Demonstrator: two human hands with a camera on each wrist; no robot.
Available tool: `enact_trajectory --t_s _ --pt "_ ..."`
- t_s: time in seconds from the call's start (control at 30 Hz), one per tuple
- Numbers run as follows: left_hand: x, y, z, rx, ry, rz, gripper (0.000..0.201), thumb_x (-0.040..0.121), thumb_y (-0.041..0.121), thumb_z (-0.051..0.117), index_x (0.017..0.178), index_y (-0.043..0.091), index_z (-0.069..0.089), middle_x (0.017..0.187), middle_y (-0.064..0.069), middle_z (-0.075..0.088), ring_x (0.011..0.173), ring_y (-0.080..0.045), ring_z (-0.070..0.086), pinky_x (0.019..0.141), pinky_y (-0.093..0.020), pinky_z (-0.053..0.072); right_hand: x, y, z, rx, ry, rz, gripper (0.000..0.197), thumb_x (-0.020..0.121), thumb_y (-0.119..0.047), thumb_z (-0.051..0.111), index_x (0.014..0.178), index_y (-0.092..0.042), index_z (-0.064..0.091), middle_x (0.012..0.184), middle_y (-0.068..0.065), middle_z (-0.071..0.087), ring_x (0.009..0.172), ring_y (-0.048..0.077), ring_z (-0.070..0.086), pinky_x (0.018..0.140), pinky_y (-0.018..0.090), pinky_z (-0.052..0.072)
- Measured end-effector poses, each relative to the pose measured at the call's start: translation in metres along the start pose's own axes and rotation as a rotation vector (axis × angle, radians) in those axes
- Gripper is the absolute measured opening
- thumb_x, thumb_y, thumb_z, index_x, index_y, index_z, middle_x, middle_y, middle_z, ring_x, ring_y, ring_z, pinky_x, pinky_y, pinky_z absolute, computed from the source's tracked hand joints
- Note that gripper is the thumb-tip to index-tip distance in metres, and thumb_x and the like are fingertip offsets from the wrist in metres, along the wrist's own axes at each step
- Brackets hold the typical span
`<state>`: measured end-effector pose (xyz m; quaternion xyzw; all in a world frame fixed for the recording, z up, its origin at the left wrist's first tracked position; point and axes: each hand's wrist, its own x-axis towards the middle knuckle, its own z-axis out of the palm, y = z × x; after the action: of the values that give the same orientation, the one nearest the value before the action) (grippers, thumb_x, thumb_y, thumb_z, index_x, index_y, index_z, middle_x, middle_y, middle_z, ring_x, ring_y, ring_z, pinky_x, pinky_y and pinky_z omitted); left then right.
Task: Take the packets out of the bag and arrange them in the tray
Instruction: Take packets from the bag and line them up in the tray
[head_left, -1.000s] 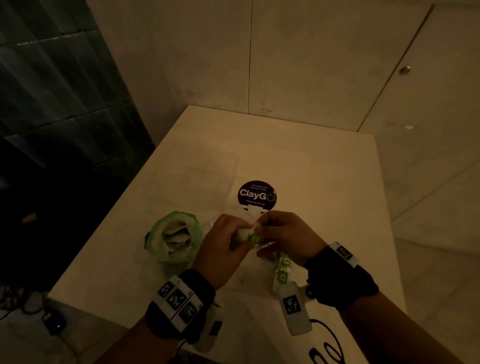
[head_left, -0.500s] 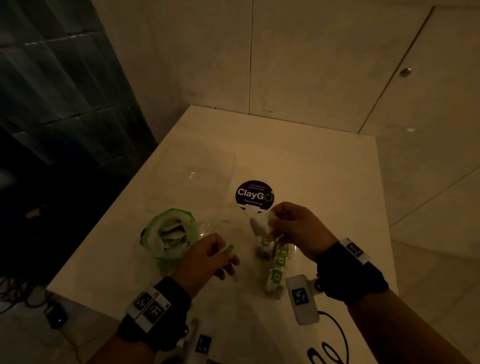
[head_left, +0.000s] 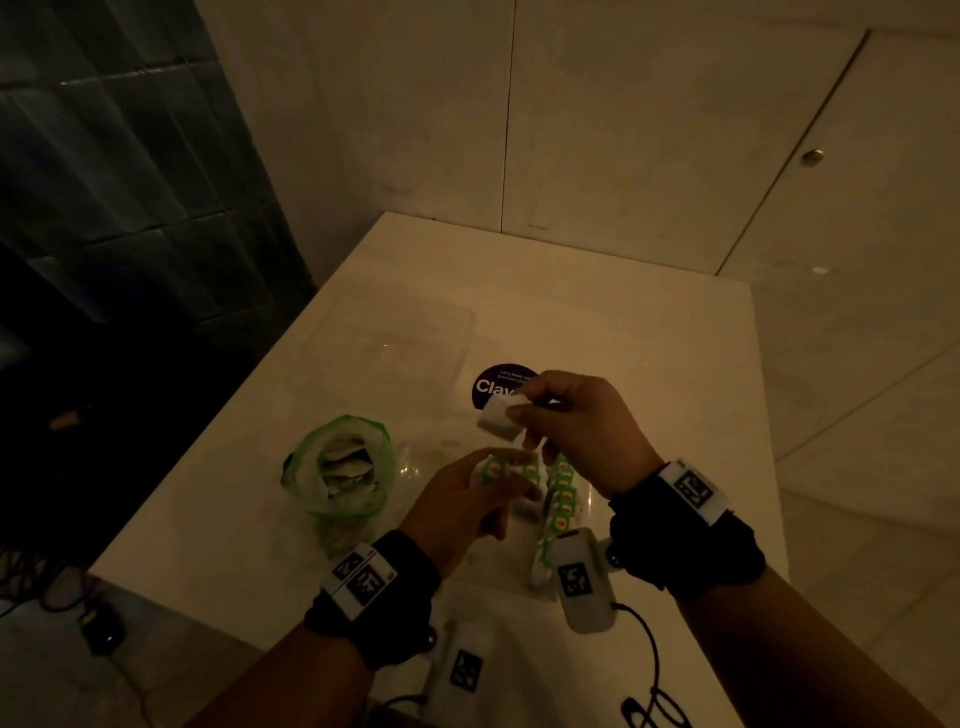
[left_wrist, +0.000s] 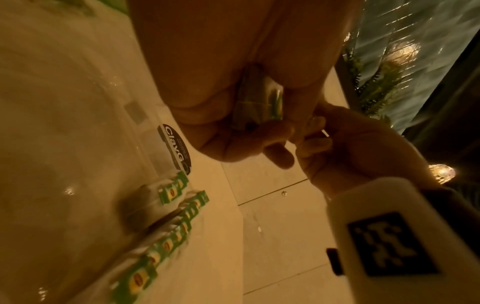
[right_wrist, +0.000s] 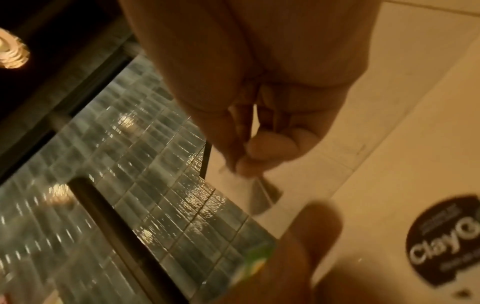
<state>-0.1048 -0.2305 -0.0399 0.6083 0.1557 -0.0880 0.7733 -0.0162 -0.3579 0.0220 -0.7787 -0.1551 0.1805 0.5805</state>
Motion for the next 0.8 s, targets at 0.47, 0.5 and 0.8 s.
enact_trajectory --t_s 0.47,0.5,0.8 --pt "-0.003 0.004 -0.031 0.327 0.186 0.122 0.014 0.089 0.017 0.062 0.085 0.008 0.073 0.073 -0.007 0.069 0.044 -0.012 0.044 0.044 -0.023 0.038 0.007 0.031 0.001 -0.070 0.080 0.183 0.019 0.092 -0.019 0.057 0.085 -0.001 0.063 0.072 0.014 0.064 0.054 0.019 0.055 0.050 0.032 0.045" --pt "-0.003 0.003 -0.032 0.319 0.184 0.121 0.014 0.089 0.017 0.062 0.086 0.007 0.073 0.073 -0.007 0.069 0.045 -0.012 0.044 0.045 -0.024 0.038 0.006 0.030 0.001 0.037 0.082 0.224 0.020 0.092 -0.018 0.057 0.088 0.000 0.063 0.073 0.015 0.064 0.053 0.019 0.057 0.046 0.030 0.043" --pt "0.000 -0.006 -0.035 0.306 0.185 0.071 0.008 0.085 0.016 0.067 0.082 0.011 0.073 0.049 -0.014 0.050 0.041 -0.015 0.042 0.047 -0.026 0.036 0.001 0.021 -0.006 0.583 -0.106 0.337 0.012 0.086 -0.004 0.061 0.096 -0.002 0.065 0.075 0.012 0.062 0.049 0.013 0.057 0.037 0.020 0.038"
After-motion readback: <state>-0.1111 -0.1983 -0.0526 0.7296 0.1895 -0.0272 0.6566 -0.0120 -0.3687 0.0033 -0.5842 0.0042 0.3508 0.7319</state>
